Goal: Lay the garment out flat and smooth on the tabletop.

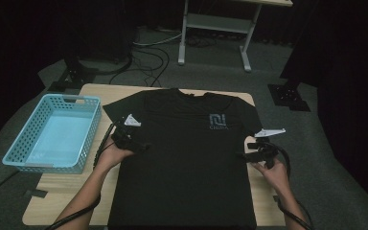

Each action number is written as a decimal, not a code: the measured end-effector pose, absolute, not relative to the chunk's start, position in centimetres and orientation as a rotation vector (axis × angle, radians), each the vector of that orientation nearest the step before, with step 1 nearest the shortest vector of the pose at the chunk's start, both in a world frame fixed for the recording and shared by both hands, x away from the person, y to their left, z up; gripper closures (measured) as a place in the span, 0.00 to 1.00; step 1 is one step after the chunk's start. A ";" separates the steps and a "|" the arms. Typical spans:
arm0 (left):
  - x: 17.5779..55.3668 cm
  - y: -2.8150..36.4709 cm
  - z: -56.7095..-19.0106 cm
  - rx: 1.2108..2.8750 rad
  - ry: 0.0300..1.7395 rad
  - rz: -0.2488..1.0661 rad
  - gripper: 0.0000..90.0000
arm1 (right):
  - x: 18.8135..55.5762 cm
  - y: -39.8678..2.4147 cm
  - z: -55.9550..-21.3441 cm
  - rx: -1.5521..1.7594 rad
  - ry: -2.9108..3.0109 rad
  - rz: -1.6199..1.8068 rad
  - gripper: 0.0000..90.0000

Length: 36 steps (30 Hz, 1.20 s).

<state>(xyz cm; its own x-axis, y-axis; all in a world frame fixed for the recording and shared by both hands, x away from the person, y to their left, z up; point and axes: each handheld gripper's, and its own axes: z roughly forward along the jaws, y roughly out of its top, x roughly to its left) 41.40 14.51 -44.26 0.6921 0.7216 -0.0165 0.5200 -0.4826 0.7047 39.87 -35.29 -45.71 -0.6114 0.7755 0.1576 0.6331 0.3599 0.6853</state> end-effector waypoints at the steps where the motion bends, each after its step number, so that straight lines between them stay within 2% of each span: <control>1: 41.2 14.6 -44.3 2.194 0.943 0.367 0.07 | 39.6 -35.3 -45.8 1.271 2.429 1.086 0.18; 36: 33.4 17.4 -45.4 2.157 0.915 0.373 0.07 | 31.7 -36.8 -46.2 1.184 2.409 1.122 0.18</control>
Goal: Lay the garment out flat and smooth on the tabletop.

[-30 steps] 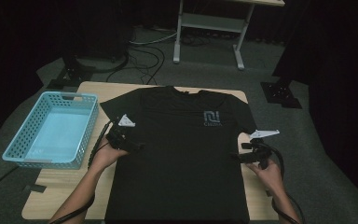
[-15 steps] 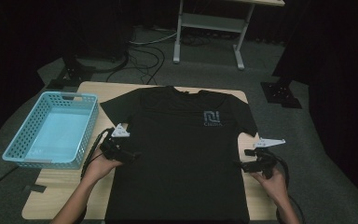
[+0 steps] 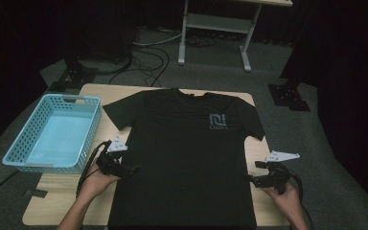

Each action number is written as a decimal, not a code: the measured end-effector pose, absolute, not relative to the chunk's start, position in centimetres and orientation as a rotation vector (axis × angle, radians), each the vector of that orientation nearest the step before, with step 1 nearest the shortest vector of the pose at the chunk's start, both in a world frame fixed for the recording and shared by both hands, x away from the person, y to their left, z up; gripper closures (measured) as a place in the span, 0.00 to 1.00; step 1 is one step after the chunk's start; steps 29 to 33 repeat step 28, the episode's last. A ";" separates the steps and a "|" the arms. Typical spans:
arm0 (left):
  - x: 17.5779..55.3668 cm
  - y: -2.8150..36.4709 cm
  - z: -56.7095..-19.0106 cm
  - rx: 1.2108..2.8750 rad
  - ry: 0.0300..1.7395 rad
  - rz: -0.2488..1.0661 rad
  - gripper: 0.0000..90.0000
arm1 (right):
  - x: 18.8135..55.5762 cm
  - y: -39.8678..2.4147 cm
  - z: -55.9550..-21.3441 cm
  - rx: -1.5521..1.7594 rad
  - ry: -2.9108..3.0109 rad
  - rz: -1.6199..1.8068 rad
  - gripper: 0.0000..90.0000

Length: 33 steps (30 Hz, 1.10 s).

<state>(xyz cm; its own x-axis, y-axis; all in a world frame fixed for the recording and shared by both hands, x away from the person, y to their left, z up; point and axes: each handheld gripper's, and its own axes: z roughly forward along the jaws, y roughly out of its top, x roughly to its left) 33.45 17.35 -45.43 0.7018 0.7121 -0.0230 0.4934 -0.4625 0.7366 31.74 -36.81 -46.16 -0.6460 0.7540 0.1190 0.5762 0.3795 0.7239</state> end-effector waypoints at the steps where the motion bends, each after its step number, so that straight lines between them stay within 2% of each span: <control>1: 33.2 17.4 -45.4 2.153 0.918 0.375 0.07 | 31.5 -36.9 -46.1 1.183 2.404 1.131 0.18; 27: 28.0 18.5 -46.2 2.071 0.951 0.435 0.07 | 25.5 -39.6 -46.9 1.234 2.278 1.203 0.18; 33: 27.8 18.5 -46.3 2.068 0.953 0.439 0.07 | 25.4 -39.6 -46.9 1.238 2.272 1.209 0.18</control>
